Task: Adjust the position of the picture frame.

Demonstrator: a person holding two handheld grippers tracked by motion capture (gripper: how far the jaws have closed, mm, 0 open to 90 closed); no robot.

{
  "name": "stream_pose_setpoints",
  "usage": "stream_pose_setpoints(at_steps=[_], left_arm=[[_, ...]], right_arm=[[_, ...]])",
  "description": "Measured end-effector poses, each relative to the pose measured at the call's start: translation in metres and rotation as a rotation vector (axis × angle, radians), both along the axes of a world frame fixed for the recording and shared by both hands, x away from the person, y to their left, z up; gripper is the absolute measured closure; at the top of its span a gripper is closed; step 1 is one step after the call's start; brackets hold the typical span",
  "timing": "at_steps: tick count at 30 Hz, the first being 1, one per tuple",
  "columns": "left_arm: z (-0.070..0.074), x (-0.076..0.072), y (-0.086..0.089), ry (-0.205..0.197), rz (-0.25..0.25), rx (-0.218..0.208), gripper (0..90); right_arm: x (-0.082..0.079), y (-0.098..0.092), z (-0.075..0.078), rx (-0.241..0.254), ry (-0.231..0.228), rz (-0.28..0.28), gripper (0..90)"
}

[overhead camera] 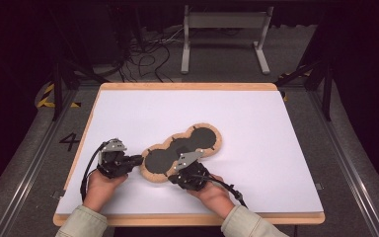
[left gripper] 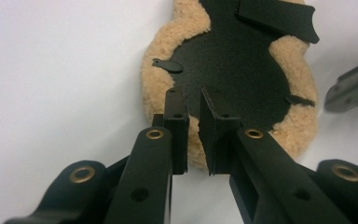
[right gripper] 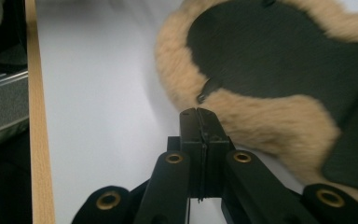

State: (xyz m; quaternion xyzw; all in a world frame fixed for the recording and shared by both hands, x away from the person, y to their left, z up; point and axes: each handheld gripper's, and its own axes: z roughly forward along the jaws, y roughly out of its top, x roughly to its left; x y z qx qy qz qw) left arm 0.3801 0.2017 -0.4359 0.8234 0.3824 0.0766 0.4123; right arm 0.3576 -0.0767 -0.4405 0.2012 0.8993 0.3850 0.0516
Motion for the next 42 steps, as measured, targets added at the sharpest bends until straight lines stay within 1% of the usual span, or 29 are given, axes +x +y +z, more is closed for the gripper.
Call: stream_pose_setpoints(at_steps=[2,4,7,8,9,10,11,12,13,15,17,19,20,21,22,23,25,27,30,32,33,34,35,36,37,38,39,40,42], left_arm=[[0.000,0.000,0.002,0.002,0.007,-0.006,79.1],[0.002,-0.002,0.004,-0.003,0.008,-0.005,77.3],[0.002,-0.006,0.007,-0.006,0.026,-0.020,75.5],[0.002,-0.007,0.009,-0.009,0.025,-0.017,75.2],[0.001,-0.009,0.010,-0.001,0.031,-0.024,74.9],[0.001,-0.010,0.013,-0.007,0.032,-0.020,74.5],[0.000,-0.012,0.015,-0.002,0.041,-0.027,74.2],[0.000,-0.012,0.017,-0.006,0.044,-0.026,73.9],[0.000,-0.014,0.019,0.001,0.049,-0.029,73.7],[0.000,-0.015,0.023,-0.002,0.061,-0.034,73.3],[-0.001,-0.017,0.026,0.003,0.070,-0.039,72.8],[-0.002,-0.017,0.027,0.011,0.076,-0.037,72.4],[-0.002,-0.017,0.028,0.009,0.076,-0.036,72.2],[-0.002,-0.018,0.028,0.008,0.077,-0.036,72.1],[-0.002,-0.018,0.028,0.017,0.076,-0.039,71.9],[-0.002,-0.018,0.028,0.017,0.076,-0.039,71.8],[-0.002,-0.019,0.029,0.017,0.076,-0.041,71.8],[-0.002,-0.018,0.029,0.011,0.077,-0.037,71.7],[-0.003,-0.017,0.029,0.013,0.073,-0.036,71.7],[-0.003,-0.017,0.028,0.015,0.074,-0.038,71.6],[-0.003,-0.017,0.029,0.015,0.072,-0.038,71.6],[-0.003,-0.017,0.029,0.016,0.070,-0.038,71.6],[-0.004,-0.016,0.029,0.015,0.069,-0.037,71.6],[-0.004,-0.016,0.029,0.015,0.069,-0.037,71.6],[-0.004,-0.016,0.029,0.024,0.071,-0.042,71.6],[-0.005,-0.016,0.028,0.028,0.071,-0.045,71.6],[-0.005,-0.015,0.028,0.019,0.072,-0.037,71.6],[-0.006,-0.016,0.028,0.021,0.073,-0.035,71.6],[-0.006,-0.016,0.027,0.027,0.074,-0.038,71.6]], right_arm=[[0.007,-0.007,0.011,0.012,-0.010,-0.015,90.0],[0.017,-0.015,0.024,0.019,-0.011,-0.041,90.0],[0.034,-0.022,0.041,0.021,-0.028,-0.071,90.0],[0.040,-0.023,0.045,0.017,-0.031,-0.080,90.0],[0.047,-0.025,0.049,0.011,-0.028,-0.092,90.0],[0.053,-0.026,0.051,0.002,-0.024,-0.104,90.0],[0.060,-0.026,0.053,-0.010,-0.026,-0.117,90.0],[0.067,-0.027,0.055,-0.023,-0.026,-0.127,90.0],[0.074,-0.027,0.056,-0.035,-0.027,-0.135,90.0],[0.088,-0.027,0.058,-0.050,-0.014,-0.162,90.0],[0.101,-0.027,0.058,-0.073,-0.022,-0.178,90.0],[0.111,-0.027,0.057,-0.081,-0.015,-0.194,90.0],[0.118,-0.027,0.056,-0.092,-0.016,-0.208,90.0],[0.124,-0.026,0.054,-0.094,-0.009,-0.219,90.0],[0.131,-0.027,0.053,-0.092,-0.002,-0.235,90.0],[0.131,-0.027,0.053,-0.092,-0.002,-0.235,90.0],[0.143,-0.027,0.049,-0.073,0.017,-0.272,90.0],[0.153,-0.028,0.043,-0.073,0.013,-0.289,90.0],[0.165,-0.029,0.035,-0.111,0.033,-0.328,90.0],[0.173,-0.032,0.032,-0.139,0.033,-0.361,90.0],[0.176,-0.035,0.033,-0.143,0.020,-0.378,90.0],[0.179,-0.039,0.033,-0.139,0.016,-0.388,90.0],[0.182,-0.043,0.032,-0.136,0.020,-0.409,90.0],[0.182,-0.043,0.032,-0.136,0.020,-0.409,90.0],[0.184,-0.048,0.031,-0.137,0.029,-0.429,90.0],[0.188,-0.053,0.028,-0.149,0.040,-0.450,90.0],[0.191,-0.058,0.024,-0.162,0.051,-0.465,90.0],[0.193,-0.061,0.022,-0.167,0.062,-0.475,90.0],[0.195,-0.066,0.018,-0.151,0.100,-0.486,90.0]])
